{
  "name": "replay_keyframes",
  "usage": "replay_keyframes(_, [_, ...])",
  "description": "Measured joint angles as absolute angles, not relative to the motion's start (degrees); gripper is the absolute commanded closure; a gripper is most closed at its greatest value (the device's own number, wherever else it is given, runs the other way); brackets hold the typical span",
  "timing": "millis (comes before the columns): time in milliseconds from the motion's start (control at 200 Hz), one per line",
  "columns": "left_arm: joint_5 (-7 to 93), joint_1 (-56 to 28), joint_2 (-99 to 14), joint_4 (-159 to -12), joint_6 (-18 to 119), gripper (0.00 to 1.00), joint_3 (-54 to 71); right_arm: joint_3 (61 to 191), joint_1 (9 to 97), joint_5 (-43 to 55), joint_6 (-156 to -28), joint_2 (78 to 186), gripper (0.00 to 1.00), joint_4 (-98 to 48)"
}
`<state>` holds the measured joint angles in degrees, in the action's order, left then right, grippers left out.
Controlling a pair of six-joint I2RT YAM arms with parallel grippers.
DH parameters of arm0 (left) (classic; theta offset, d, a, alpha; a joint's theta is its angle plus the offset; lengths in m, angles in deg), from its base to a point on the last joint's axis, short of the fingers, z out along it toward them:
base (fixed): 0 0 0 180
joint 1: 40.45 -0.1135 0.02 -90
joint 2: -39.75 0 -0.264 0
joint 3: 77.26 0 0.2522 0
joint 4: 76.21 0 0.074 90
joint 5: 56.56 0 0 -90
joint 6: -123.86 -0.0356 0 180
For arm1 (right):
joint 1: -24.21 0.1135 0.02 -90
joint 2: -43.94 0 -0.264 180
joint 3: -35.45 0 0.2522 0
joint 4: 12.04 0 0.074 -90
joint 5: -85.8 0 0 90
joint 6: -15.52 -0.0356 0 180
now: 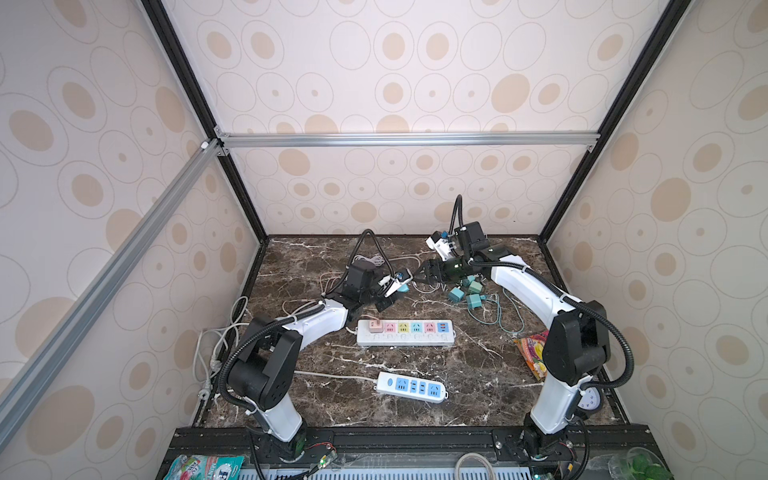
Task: Insert the plug
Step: 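Bring the teal charger in the left gripper toward the approaching right gripper, then grasp the teal charger with the right gripper from the left gripper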
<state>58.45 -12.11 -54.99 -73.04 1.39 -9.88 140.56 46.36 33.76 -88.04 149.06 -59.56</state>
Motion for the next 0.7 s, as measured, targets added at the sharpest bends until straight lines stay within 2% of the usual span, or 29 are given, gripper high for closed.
replay_keyframes(355, [61.4, -12.1, -52.0, -63.6, -1.7, 1.0, -13.6, 140.9, 46.4, 43.4, -87.9, 151.6, 0.31, -56.3])
replay_keyframes(700, [62.0, -12.1, -51.5, -62.2, -1.8, 1.0, -13.9, 141.2, 46.6, 48.9, -85.3, 155.6, 0.51, -55.8])
